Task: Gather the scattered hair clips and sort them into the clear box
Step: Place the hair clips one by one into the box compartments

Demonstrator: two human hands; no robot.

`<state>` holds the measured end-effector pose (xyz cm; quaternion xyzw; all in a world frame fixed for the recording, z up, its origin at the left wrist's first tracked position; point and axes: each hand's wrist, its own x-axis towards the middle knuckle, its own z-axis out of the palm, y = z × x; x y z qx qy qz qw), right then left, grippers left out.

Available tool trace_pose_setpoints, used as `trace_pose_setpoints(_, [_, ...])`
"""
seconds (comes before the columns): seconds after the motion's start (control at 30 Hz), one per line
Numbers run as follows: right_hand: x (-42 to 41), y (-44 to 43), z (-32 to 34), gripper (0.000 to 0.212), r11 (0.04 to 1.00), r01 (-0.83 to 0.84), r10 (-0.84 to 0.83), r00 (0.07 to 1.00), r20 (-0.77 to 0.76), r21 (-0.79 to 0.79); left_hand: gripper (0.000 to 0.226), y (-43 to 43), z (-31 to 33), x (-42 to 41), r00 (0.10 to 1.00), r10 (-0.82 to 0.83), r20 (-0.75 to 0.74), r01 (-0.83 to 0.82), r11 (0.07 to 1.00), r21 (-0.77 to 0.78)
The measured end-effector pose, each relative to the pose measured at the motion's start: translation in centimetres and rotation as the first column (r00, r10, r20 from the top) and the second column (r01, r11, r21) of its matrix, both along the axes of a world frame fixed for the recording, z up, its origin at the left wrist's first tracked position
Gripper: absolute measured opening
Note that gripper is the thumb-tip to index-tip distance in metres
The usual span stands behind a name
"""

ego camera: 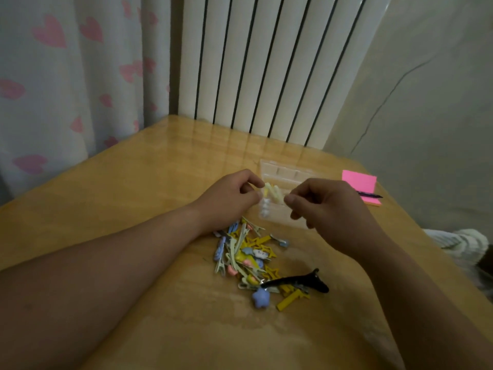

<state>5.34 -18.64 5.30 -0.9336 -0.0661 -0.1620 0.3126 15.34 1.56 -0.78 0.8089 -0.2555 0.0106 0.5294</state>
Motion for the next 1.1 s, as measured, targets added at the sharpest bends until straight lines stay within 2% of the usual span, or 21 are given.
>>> trace_pose_setpoints(0.1, [-0.6,-0.7,-1.6,0.010,0.991,-0.021,0.014,0.998,-0.056,-0.131,0.016,-0.1,0.0,-0.2,1.000,0.006,0.007,-0.006,1.000,0.014])
trace_pose_setpoints(0.2, [-0.5,-0.7,-2.3,0.012,0.955,-0.028,0.015,0.999,-0.049,-0.295,0.018,0.0,0.0,-0.4,1.000,0.005,0.014,-0.005,0.999,0.034])
trace_pose_setpoints(0.4, [-1.0,0.0,-2.2,0.011,0.958,-0.185,0.160,0.979,-0.128,-0.220,0.019,-0.1,0.1,-0.5,1.000,0.018,0.005,-0.018,0.999,0.032])
trace_pose_setpoints(0.5, [-1.5,0.7,-1.8,0.018,0.950,-0.269,0.232,0.948,-0.217,-0.160,0.019,-0.1,0.2,-0.6,1.000,0.017,-0.001,-0.017,1.000,0.024])
trace_pose_setpoints(0.6, [-1.7,1.5,-1.7,0.030,0.894,-0.371,0.285,0.903,-0.322,-0.250,0.019,0.0,0.1,-0.4,1.000,0.013,-0.003,-0.012,0.999,0.035])
trace_pose_setpoints(0.8, [-2.0,1.7,-1.6,0.014,0.861,-0.394,0.309,0.908,-0.283,-0.322,0.018,0.2,-0.1,-0.4,1.000,0.020,-0.016,-0.020,1.000,0.007])
trace_pose_setpoints(0.9, [-1.9,1.1,-1.2,0.008,0.915,-0.342,0.294,0.928,-0.230,-0.213,0.019,0.2,-0.1,0.0,1.000,0.010,-0.017,-0.010,1.000,0.001])
trace_pose_setpoints(1.0, [-1.6,0.3,-1.0,0.011,0.961,-0.264,0.253,0.960,-0.123,-0.079,0.020,0.2,0.0,0.0,0.999,0.019,-0.029,-0.019,1.000,-0.025])
trace_pose_setpoints(1.1, [-1.0,-0.4,-1.0,0.009,0.989,-0.131,0.134,0.990,-0.038,0.069,0.022,0.1,-0.3,0.1,1.000,0.006,-0.026,-0.007,0.999,-0.038])
